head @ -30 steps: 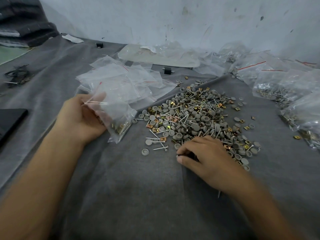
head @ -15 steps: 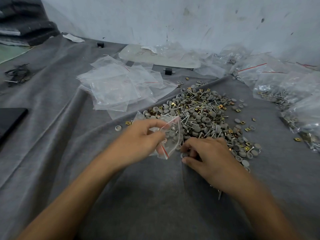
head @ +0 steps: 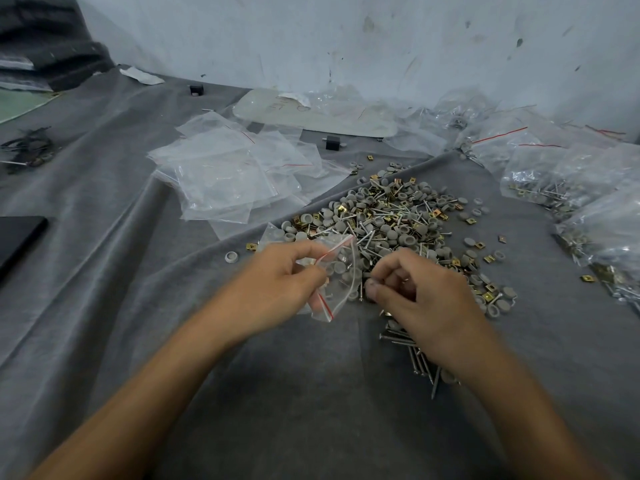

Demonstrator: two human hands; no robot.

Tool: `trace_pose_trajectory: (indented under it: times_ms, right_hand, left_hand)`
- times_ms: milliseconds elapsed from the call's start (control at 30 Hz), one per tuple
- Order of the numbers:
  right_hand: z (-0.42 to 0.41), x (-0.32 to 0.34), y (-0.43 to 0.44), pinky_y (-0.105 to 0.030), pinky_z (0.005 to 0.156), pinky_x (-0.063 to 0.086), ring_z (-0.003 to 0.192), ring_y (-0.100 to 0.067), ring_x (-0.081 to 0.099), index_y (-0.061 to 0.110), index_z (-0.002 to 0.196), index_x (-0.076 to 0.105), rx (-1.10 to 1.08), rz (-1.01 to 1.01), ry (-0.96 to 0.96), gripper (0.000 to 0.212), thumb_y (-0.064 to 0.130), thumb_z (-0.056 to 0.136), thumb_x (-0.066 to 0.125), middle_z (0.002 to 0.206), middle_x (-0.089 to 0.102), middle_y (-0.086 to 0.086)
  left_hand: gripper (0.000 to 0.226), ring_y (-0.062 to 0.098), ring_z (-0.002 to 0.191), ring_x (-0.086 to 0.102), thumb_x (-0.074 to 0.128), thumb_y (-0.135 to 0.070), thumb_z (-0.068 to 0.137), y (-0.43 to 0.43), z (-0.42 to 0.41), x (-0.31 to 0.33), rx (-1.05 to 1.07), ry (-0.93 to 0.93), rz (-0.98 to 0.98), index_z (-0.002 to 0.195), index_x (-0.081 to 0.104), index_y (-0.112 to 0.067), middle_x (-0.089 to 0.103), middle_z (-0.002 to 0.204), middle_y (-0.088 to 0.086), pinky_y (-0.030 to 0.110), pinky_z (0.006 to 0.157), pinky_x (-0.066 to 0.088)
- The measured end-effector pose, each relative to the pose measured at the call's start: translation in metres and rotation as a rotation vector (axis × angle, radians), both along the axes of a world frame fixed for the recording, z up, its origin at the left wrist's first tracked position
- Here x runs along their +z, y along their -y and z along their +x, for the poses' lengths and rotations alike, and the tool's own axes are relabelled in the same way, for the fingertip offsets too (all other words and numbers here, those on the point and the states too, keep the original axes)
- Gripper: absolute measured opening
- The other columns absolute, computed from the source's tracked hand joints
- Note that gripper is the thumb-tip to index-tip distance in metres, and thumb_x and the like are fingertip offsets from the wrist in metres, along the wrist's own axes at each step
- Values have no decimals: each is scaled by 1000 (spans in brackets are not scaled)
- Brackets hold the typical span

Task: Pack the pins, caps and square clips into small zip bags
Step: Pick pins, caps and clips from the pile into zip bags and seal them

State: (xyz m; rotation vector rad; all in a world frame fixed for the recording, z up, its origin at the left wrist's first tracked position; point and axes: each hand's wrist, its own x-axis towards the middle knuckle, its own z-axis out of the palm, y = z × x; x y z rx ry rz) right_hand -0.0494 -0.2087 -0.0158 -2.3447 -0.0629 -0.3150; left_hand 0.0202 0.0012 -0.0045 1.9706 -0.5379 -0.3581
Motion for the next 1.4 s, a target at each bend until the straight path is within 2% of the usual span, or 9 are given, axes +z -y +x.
trace_pose_trajectory:
  times_ms: [100,333,500,600,767,900,1067,1267,1400]
  right_hand:
    - [0,1,-9,-20,56,51,66,-10,63,35,88,65,2,172,59,18,21,88,77,80,66,10]
    - [1,-3,-19,-26,63,58,73,-9,68,34,94,69,-25,292,37,15,24,88,78,87,70,14]
    - [3,-5,-20,-21,55,54,63,-10,68,25,85,71,-35,478,3,14,12,89,76,77,72,0]
    - [5,-3,-21,-22,58,55,67,-7,68,22,86,71,-30,509,-3,13,10,89,75,79,72,-1]
    - [-1,1,-6,-11,66,45,82,-1,62,34,88,71,61,-34,-86,7,41,87,73,84,67,19]
    - [-8,-5,-17,-19,78,44,90,0,55,37,92,71,262,-160,-206,39,71,71,70,85,62,19]
    - [-6,-14,-34,-31,89,40,88,0,51,33,89,68,313,-284,-104,14,47,86,71,81,59,19]
    - [-5,-1,-9,-18,62,48,75,-7,62,33,86,63,59,19,4,10,31,90,72,82,65,13]
    - [-3,-1,-21,-19,64,52,75,-8,65,31,93,67,15,282,121,10,22,92,73,84,68,10]
  left_hand:
    - [29,20,65,60,54,-34,96,2,-1,0,-24,12,6,99,62,-62,74,65,-3,48,69,53]
    - [28,21,62,61,50,-45,85,3,1,-4,-38,8,-4,107,65,-53,74,68,-3,44,64,51]
    - [26,19,63,61,51,-47,85,4,0,-5,-45,-6,-11,106,66,-50,75,68,-3,41,63,48]
    - [26,28,67,66,51,-45,84,3,0,-2,-43,-2,0,101,63,-60,75,67,-4,47,68,53]
    - [25,44,82,68,53,-48,83,-2,3,1,27,9,-54,104,65,-57,73,64,-5,60,81,57]
    - [24,46,81,67,54,-49,85,-3,5,1,46,15,-64,104,68,-51,74,69,-1,63,79,56]
    - [22,48,80,66,56,-49,85,-3,5,1,56,17,-74,103,69,-49,74,69,1,63,79,55]
    - [20,42,80,68,56,-40,92,-2,4,1,38,47,-23,105,67,-51,73,66,-4,57,77,57]
    - [26,42,77,66,56,-21,101,0,2,0,24,59,24,102,68,-43,75,70,0,52,70,54]
